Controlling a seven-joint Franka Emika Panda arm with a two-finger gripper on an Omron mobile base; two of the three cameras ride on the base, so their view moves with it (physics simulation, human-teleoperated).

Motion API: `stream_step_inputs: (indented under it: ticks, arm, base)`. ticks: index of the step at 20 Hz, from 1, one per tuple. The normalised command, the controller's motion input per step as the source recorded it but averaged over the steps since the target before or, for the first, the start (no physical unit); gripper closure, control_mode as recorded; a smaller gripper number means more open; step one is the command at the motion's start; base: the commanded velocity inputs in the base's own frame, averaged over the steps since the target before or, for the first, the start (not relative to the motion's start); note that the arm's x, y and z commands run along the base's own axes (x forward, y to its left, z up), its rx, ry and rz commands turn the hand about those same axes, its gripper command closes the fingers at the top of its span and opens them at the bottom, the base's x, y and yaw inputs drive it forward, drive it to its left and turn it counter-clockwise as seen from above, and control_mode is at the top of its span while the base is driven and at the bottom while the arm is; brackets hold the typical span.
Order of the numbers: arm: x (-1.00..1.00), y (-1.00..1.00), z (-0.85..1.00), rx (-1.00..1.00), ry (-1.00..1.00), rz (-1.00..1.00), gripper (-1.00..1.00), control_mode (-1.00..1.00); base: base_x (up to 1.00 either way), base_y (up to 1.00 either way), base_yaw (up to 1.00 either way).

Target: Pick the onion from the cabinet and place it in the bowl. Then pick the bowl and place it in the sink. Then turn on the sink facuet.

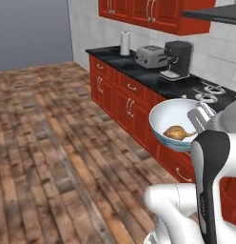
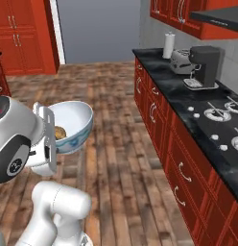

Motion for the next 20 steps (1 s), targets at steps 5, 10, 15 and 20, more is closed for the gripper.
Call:
stream_step_inputs:
  ticks: [5,10,15,20]
  arm:
    - [0.00,0.00,0.00,0.00,0.00,0.00,1.00,1.00]
    - [0.00,0.00,0.00,0.00,0.00,0.00,1.00,1.00]
    - [0.00,0.00,0.00,0.00,0.00,0.00,1.00,1.00]
    - [0.00,0.00,0.00,0.00,0.00,0.00,1.00,1.00]
  base:
    - [1.00,0.56,0.04]
    - [1.00,0.62,0.05]
    - [1.00,0.83,0.10]
    - [1.00,0.82,0.41]
